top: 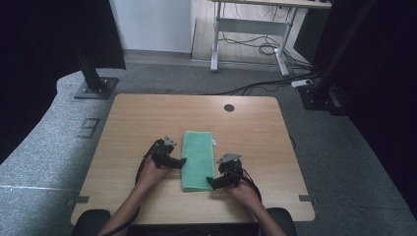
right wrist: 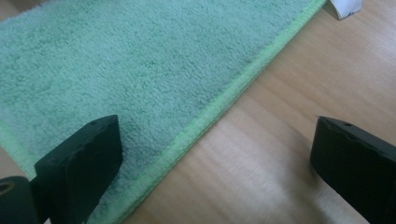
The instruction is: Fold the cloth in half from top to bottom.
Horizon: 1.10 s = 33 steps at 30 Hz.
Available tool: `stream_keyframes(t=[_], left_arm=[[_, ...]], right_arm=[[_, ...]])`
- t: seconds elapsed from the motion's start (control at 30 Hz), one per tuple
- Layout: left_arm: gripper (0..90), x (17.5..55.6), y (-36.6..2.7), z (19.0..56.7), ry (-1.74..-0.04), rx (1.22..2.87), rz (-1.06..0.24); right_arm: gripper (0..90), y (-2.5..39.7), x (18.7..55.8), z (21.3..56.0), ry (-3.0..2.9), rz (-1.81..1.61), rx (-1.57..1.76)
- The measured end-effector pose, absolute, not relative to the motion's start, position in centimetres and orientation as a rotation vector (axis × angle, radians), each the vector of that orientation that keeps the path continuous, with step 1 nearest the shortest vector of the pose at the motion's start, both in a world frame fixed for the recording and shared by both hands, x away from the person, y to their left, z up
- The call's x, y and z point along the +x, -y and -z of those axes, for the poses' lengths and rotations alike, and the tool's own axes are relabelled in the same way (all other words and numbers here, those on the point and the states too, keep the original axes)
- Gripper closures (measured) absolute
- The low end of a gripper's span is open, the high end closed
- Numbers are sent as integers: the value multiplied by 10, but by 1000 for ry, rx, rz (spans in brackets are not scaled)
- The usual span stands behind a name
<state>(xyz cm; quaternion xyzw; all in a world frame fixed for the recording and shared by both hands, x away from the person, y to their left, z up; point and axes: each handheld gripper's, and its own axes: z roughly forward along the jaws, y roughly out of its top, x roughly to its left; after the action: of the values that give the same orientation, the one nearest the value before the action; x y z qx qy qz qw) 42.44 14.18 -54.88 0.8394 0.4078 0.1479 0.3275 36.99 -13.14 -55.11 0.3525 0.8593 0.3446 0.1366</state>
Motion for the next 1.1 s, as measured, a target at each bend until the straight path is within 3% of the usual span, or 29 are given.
stream_keyframes(t=[0.4,0.5,0.7,0.9,1.1], left_arm=[[27,400,-144,549,-1052,2203,-383],[26,400,-144,549,-1053,2203,-383],[26,400,-144,549,-1055,2202,-383],[26,400,-144,549,-1056,2203,-382],[26,400,-144,549,-1054,2205,-382]], right_arm=[[46,129,343,550,-2511,-1004,996],[0,129,344,547,-2494,-999,979],[0,134,361,537,-2495,-1078,1002],[120,133,389,534,-2488,-1066,1041],[165,130,411,534,-2475,-1051,1063]])
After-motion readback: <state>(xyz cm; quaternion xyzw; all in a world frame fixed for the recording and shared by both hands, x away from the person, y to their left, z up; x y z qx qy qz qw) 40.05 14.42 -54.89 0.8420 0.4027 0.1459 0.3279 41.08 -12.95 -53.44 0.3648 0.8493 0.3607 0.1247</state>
